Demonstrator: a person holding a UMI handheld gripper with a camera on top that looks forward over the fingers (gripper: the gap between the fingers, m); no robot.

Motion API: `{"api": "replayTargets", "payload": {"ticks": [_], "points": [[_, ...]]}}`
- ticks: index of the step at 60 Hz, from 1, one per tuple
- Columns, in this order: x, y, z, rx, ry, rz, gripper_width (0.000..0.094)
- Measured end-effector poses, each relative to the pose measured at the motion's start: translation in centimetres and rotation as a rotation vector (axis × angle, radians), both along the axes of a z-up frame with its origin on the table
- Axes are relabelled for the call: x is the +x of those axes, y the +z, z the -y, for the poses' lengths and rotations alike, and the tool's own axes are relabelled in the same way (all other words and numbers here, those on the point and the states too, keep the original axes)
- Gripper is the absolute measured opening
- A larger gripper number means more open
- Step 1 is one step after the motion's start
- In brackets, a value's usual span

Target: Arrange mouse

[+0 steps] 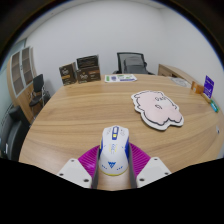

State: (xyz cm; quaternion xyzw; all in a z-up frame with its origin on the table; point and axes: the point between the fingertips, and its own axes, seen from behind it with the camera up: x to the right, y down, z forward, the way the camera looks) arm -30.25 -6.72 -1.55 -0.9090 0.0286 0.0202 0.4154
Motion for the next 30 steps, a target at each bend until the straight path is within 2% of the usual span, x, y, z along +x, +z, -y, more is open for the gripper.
{"api": "replayTargets", "payload": {"ticks": [8, 14, 23, 30], "points": [[-0.2, 0.9, -0.3, -0.023, 0.040, -0.027, 0.0406], [1.6, 4.8, -2.6, 0.039, 0.059, -0.021, 0.0405], [8.3, 9.7, -9.0, 0.127, 0.025, -0.048, 0.0405], [13.0, 8.7, -12.8, 0.103, 0.054, 0.006, 0.0402]]}}
